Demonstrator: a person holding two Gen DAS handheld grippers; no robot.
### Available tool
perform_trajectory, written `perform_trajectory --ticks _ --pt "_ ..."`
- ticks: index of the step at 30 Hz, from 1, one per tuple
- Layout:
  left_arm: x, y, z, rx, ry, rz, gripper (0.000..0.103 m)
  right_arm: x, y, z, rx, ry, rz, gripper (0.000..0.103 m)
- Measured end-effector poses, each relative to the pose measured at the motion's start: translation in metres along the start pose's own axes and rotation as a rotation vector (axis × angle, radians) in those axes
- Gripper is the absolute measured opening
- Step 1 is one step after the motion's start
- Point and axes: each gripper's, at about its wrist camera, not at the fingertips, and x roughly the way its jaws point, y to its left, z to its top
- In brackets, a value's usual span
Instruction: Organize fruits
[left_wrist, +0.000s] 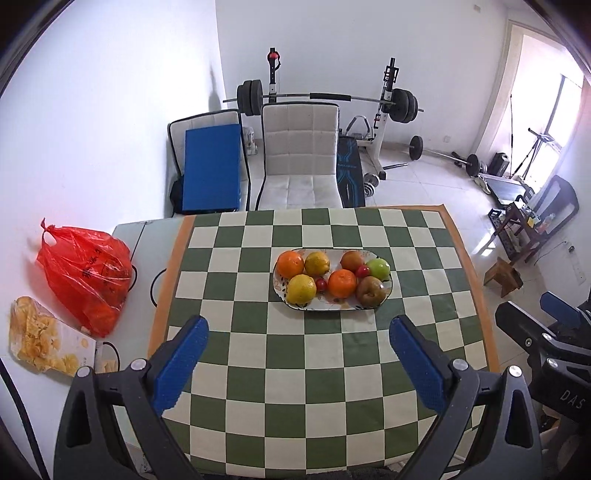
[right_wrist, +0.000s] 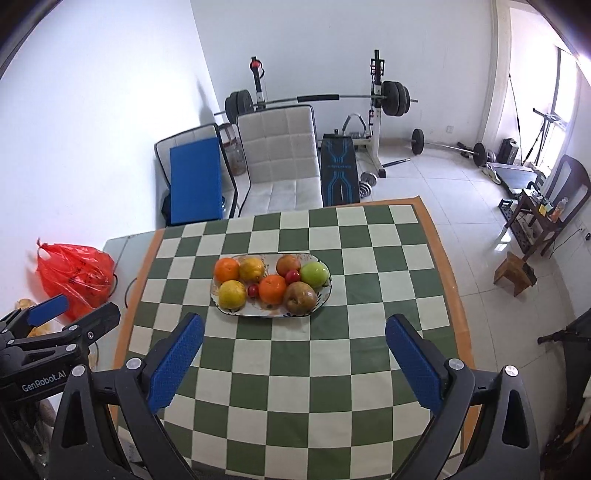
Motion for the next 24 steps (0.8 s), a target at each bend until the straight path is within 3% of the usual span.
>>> perform_trajectory --ticks 11,24 --pt "-0.043 0.008 -0.013 -0.03 -0.03 -0.007 0.1 -0.079 0.008 -0.011 0.002 -0.051 -0.006 0.101" --pt "-0.054 0.005 -0.02 -0.041 -0.03 0.005 0.1 -0.093 0.011 -0.012 -0.017 -0.041 0.003 0.101"
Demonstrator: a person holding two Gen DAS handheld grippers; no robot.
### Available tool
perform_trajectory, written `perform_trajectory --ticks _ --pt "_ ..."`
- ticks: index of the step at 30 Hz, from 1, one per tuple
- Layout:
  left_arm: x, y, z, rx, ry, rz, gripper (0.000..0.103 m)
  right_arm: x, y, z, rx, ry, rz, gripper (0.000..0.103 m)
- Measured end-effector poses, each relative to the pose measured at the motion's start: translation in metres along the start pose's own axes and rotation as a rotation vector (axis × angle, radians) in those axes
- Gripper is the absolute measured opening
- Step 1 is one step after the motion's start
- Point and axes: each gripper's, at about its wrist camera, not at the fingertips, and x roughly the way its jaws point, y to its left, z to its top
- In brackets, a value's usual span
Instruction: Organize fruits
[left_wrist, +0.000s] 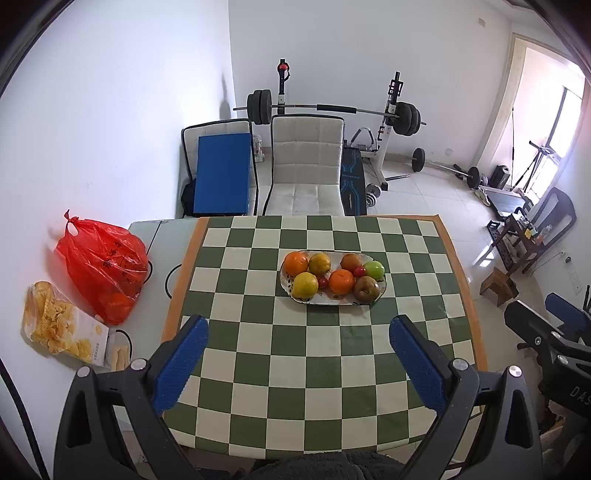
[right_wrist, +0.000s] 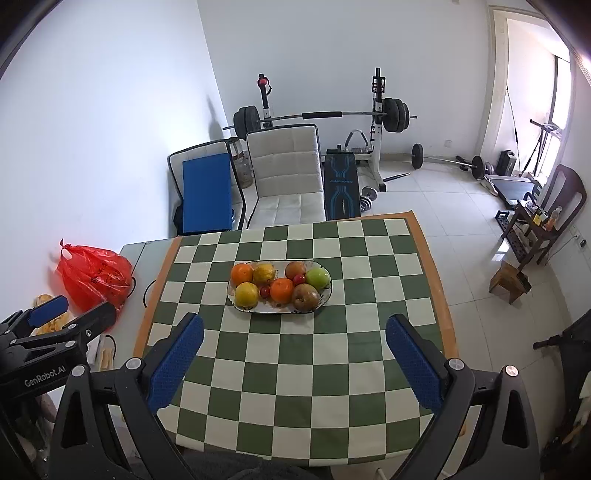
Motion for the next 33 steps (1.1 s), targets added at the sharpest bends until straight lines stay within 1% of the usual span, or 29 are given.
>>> perform_trajectory --ticks 4,8,15,18,25,30,33 --pt "0.005 -0.004 0.001 0.003 0.008 0.002 0.1 0.005 -0.001 0.0 -0.002 0.008 0.0 0.101" --pt "0.015 -0.008 0.004 0.004 -0.002 0.017 0.1 0.016 -0.003 0.001 -0.003 0.008 -0.006 0.101" --pt "0.041 -0.009 0.011 -0.001 -0.024 0.041 0.1 0.054 -0.009 0.002 -0.013 0.029 -0.017 0.101" --pt "0.054 -0.008 0.013 -0.004 -0.019 0.05 0.103 0.072 -0.011 0.005 -0.015 0.033 -0.022 0.101" --pt "0.082 -0.007 0.017 -0.005 -0.02 0.073 0.103 0.108 -0.018 0.012 -0.015 0.039 -0.039 0.101" --pt "0.098 -0.007 0.018 -0.011 0.004 0.076 0.103 0.128 -0.018 0.016 -0.029 0.044 -0.063 0.101" --pt "0.103 -0.008 0.018 -0.006 0.009 0.081 0.103 0.139 -0.018 0.016 -0.033 0.056 -0.062 0.101"
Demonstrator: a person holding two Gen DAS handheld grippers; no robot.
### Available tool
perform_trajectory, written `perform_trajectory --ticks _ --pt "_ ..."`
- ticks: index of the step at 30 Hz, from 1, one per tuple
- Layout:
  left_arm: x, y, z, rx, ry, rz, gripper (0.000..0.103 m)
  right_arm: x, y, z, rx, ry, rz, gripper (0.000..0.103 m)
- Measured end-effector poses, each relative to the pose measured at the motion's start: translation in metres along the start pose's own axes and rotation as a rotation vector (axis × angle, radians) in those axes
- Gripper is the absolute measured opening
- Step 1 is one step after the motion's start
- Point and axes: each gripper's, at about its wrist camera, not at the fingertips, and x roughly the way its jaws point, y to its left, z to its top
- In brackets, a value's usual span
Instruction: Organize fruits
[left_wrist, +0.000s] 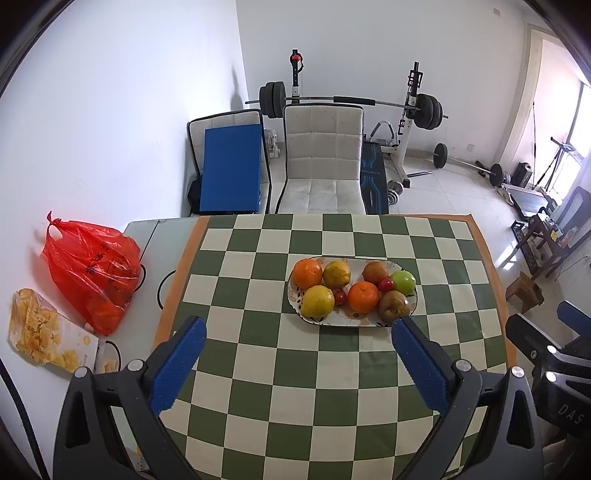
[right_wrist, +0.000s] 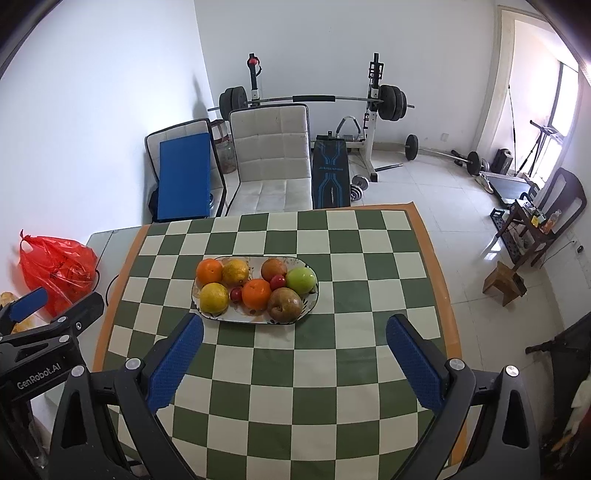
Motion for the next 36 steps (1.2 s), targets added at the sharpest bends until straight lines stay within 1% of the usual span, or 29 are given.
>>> perform_trajectory --ticks 5,11,21,36 --pt "0.005 0.0 -0.001 -0.004 0.022 -0.005 0.103 0.013 0.003 -0.002 -0.009 0.02 0.008 0.101" --pt "0.006 0.001 -0.001 -0.001 0.021 -0.003 0.103 0.022 0.003 -0.004 -0.004 0.035 0.008 0.101" --pt "0.012 0.006 -0.002 0.009 0.029 0.003 0.103 0.024 0.003 -0.005 -0.007 0.036 0.006 0.101" --pt "0.017 0.008 0.001 0.018 0.036 -0.015 0.103 0.027 0.003 -0.001 -0.005 0.037 0.009 0.101"
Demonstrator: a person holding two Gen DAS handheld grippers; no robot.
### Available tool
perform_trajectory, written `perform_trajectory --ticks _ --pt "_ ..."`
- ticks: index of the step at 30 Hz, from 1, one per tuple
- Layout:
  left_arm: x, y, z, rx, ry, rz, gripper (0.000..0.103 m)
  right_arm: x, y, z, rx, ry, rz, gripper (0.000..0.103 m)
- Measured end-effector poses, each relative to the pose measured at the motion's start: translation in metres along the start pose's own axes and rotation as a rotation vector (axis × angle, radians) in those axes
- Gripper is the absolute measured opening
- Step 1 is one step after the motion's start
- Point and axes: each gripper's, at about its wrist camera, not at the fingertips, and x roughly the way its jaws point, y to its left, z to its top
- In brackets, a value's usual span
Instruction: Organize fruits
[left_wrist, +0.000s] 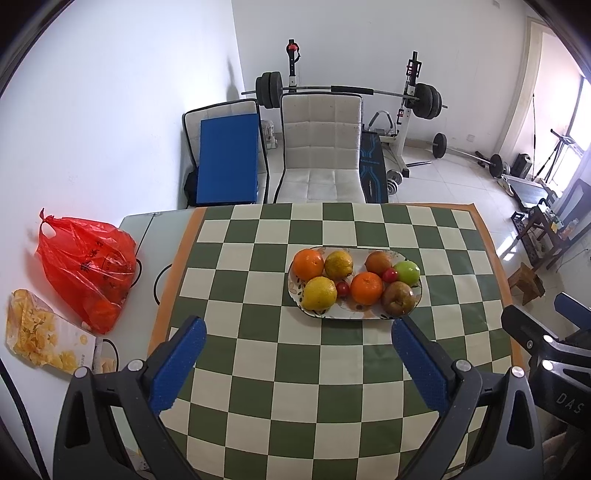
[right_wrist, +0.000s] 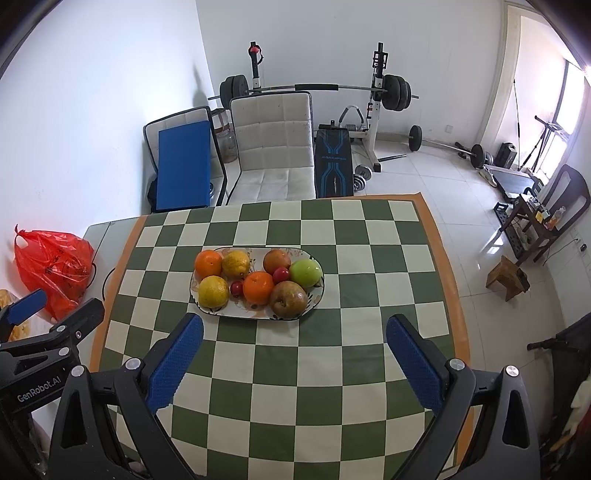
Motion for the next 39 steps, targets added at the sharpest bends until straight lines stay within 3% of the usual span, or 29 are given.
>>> perform_trajectory --ticks 39 --pt "-0.0019 -0.0069 -0.0023 0.013 -0.005 0.004 0.103 0.0019 0.0002 -0.0025 0.008 0.007 0.007 0.101"
